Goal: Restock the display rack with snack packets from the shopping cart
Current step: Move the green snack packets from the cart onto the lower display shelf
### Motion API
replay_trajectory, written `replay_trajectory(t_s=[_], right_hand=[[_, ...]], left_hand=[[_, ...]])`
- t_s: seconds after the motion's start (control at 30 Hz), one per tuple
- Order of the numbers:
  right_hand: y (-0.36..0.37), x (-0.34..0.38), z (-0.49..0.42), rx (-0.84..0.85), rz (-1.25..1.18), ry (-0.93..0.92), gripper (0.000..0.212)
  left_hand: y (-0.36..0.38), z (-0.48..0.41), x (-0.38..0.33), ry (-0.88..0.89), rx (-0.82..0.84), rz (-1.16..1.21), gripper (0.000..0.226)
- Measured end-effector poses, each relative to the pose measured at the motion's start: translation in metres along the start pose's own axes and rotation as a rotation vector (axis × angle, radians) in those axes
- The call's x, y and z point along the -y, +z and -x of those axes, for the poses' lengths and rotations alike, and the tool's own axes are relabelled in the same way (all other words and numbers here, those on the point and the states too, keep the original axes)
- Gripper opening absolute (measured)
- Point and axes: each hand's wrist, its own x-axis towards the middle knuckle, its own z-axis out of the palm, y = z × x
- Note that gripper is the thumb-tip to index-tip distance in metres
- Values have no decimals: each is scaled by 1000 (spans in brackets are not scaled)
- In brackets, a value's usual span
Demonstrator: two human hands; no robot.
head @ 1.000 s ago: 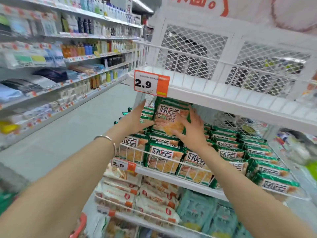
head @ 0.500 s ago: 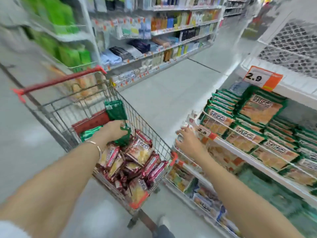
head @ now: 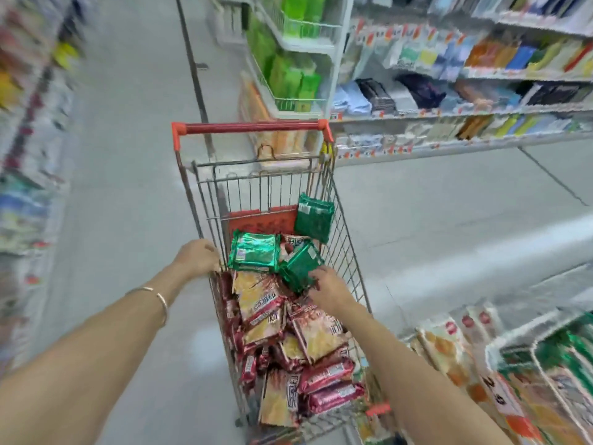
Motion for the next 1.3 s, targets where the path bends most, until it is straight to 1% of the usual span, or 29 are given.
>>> replay_trajectory(t_s=[0.1, 0.2, 0.27, 0.33, 0.37, 0.43, 0.47, 0.5, 0.57, 0.6, 0.63, 0.67, 0.73, 0.77, 0.8, 0.83, 0.87, 0.9, 0.93, 0.97, 1.0, 1.03, 1.07, 1.1, 1.13, 1.17, 1.23, 1.27, 1.3], right_hand=[[-24, -7, -62, -108, 54, -48, 58], [-48, -4, -127, -183, 101, -105, 64], [-60, 1, -167, -176, 146, -133, 66], [-65, 1, -206, -156, 322, -144, 67], [-64, -2, -222, -134, 380, -128, 72], [-59, -9, -237, -118, 408, -93, 78], [-56, -10, -236, -115, 428, -78, 75], [-57, -9, -231, -112, 426, -64, 66], [-54, -7, -217, -66, 402, -86, 40], [-53, -5, -206, -51, 395, -127, 31], [-51, -4, -193, -77, 385, -200, 27], [-46, -5, -181, -172, 364, -315, 28], [-44, -10, -149, -415, 236, -596, 43], [-43, -16, -136, -546, 139, -750, 53], [-43, -22, -125, -654, 56, -876, 62], [-45, -25, -116, -723, 6, -966, 68], [-48, -28, -109, -759, -17, -1027, 72], [-52, -29, -104, -779, -23, -1069, 74], [-54, -28, -102, -788, -22, -1099, 74], [-57, -28, -101, -790, -17, -1126, 72], [-58, -27, -100, -784, -11, -1145, 70], [-59, -28, -101, -777, -6, -1157, 68], [-60, -27, -102, -771, 0, -1146, 66], [-61, -27, -105, -749, -1, -1091, 64], [-61, -26, -109, -709, -17, -975, 64], [-60, -25, -114, -647, -50, -807, 65], [-57, -26, -128, -439, -159, -462, 66], [-52, -29, -138, -327, -204, -339, 66], [-44, -32, -149, -223, -214, -262, 66]], left_hand=[[11, -13, -10, -101, -30, 204, 21], [21, -18, -21, -173, -47, 396, 14], [27, -20, -22, -208, -38, 455, 10], [29, -19, -19, -234, -19, 505, 9], [28, -18, -18, -247, -14, 536, 9], [26, -17, -17, -268, -34, 546, 10], [24, -16, -17, -277, -42, 536, 10], [23, -16, -17, -288, -51, 535, 10], [22, -17, -17, -313, -62, 533, 9], [23, -18, -18, -328, -61, 532, 9], [24, -19, -19, -336, -59, 537, 9], [26, -19, -22, -335, -49, 557, 9], [29, -19, -32, -319, -9, 651, 12], [30, -20, -37, -313, 29, 698, 19], [30, -22, -42, -305, 91, 730, 31], [30, -23, -47, -292, 185, 751, 48], [30, -25, -52, -285, 309, 780, 67], [32, -29, -57, -281, 434, 813, 81], [33, -29, -65, -272, 542, 842, 86], [36, -30, -72, -268, 601, 851, 81], [38, -29, -80, -267, 625, 858, 72], [40, -28, -86, -274, 597, 855, 62], [41, -27, -89, -284, 546, 852, 57], [41, -26, -89, -294, 486, 858, 57], [39, -28, -87, -306, 424, 880, 60], [36, -29, -84, -317, 360, 909, 61], [26, -32, -77, -326, 239, 937, 59], [20, -34, -73, -322, 190, 926, 58], [16, -36, -69, -314, 151, 904, 58]])
